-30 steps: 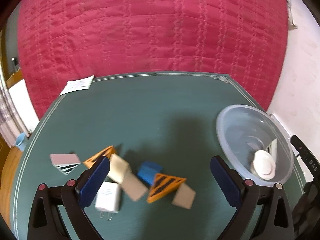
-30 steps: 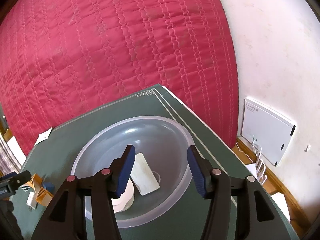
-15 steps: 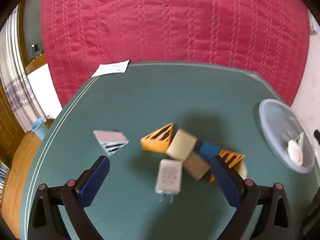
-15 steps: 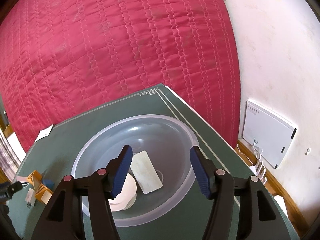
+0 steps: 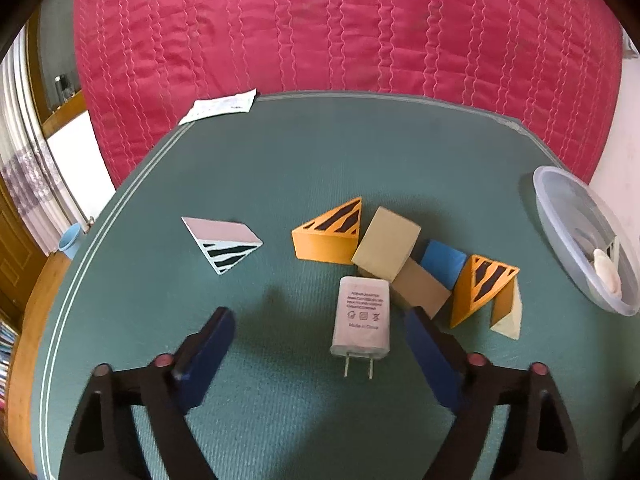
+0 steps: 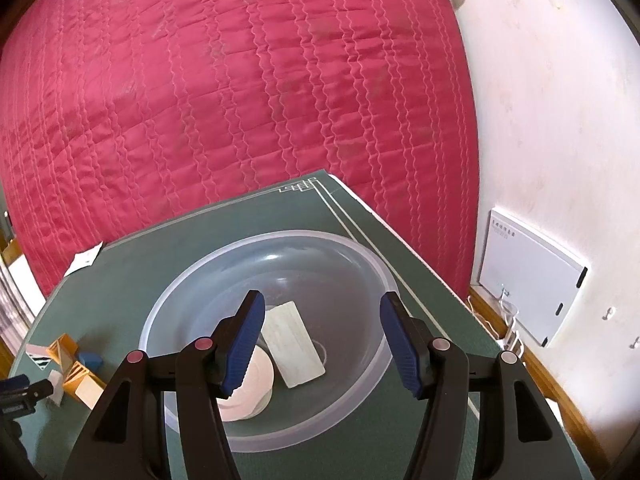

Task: Organize rigid objects
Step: 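Grasp the white phone charger with the left gripper while the right moves toward the wooden block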

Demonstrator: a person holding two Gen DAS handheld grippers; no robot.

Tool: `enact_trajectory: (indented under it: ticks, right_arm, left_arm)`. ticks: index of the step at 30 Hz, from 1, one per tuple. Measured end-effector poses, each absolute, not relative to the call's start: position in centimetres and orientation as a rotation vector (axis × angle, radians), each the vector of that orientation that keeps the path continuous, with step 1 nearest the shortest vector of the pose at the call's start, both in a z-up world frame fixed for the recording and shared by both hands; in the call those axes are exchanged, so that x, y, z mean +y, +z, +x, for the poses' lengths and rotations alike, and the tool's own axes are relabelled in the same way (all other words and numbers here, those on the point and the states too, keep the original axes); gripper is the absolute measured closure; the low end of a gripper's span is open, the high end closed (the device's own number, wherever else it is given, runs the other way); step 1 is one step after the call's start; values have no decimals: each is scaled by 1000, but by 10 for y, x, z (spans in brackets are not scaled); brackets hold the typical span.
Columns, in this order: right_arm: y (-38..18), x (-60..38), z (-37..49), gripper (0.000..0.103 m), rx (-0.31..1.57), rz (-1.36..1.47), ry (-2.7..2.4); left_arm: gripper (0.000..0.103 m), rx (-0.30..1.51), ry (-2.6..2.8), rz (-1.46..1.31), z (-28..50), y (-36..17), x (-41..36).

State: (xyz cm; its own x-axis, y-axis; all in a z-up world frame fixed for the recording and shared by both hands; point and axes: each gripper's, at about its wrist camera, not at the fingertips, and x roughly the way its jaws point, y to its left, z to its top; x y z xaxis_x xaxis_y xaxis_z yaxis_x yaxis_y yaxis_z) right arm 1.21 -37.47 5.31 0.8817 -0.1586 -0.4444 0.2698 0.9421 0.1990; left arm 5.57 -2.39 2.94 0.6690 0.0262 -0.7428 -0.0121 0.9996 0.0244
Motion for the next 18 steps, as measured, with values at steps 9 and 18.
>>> enact_trajectory:
  ticks: [9,18]
  right_arm:
    - [63,-342,-5,42,476,239,-68]
    - [63,-271,-9,42,539,185,201]
  left_arm:
    - [26,872,-27,24,60,17,-25]
    - [56,869,-70,20,62,17,-27]
